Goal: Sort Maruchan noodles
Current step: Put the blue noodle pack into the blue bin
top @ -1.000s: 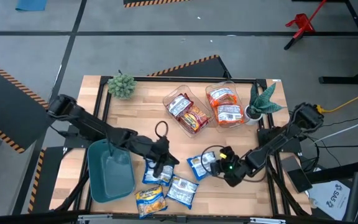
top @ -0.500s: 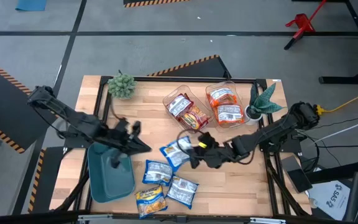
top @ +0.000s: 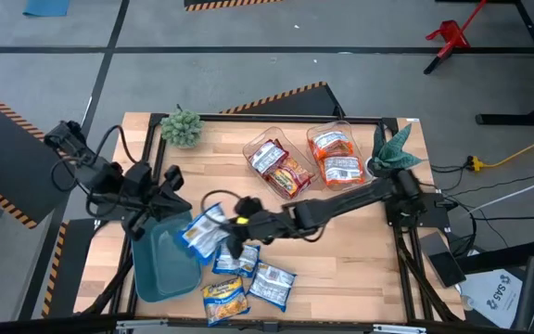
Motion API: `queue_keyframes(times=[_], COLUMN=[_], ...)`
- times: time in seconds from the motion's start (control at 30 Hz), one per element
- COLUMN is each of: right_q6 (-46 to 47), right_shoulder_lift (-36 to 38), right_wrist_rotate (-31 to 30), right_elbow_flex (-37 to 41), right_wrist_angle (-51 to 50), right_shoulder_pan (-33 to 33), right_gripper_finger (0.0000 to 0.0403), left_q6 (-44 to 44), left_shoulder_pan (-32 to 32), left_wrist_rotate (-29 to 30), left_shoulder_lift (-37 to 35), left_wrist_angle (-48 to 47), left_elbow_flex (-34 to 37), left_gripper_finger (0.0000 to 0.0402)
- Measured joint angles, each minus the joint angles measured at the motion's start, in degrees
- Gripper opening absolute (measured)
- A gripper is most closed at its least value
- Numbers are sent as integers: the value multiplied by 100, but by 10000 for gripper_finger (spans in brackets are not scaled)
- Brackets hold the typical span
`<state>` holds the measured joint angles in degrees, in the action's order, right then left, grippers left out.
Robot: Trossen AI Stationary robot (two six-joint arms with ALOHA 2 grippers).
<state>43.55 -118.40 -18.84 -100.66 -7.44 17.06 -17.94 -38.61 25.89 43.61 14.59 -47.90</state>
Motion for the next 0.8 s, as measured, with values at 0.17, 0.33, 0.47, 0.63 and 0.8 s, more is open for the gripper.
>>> queue_keyframes(times=[0.17,0.33,0.47,0.63,0.8], right_q6=[-224,-374,-658,-874,-1539], right_shoulder_lift=[-816,-1401,-1749,-2074,-2411], right_wrist_rotate=[348,562,1013,1309,1570], right_elbow_flex=[-1003,-1549,-1635,-1646,-1646], right_wrist_angle=[16,263,952,1726,2424], right_shoulder_pan=[-33,-33,-33,-73,-154], right_gripper_finger=[26,26,26,26,26], left_q6=[67,75,75,200,206], left_shoulder_pan=[-97,-97,-97,-97,-97], left_wrist_rotate=[23,22,20,19,19], left_shoulder_lift=[-28,-25,-25,-25,-25], left_wrist_angle=[-1,-22,-28,-44,-53], left_elbow_flex=[0,0,0,0,0], left_gripper_finger=[0,0,0,0,0])
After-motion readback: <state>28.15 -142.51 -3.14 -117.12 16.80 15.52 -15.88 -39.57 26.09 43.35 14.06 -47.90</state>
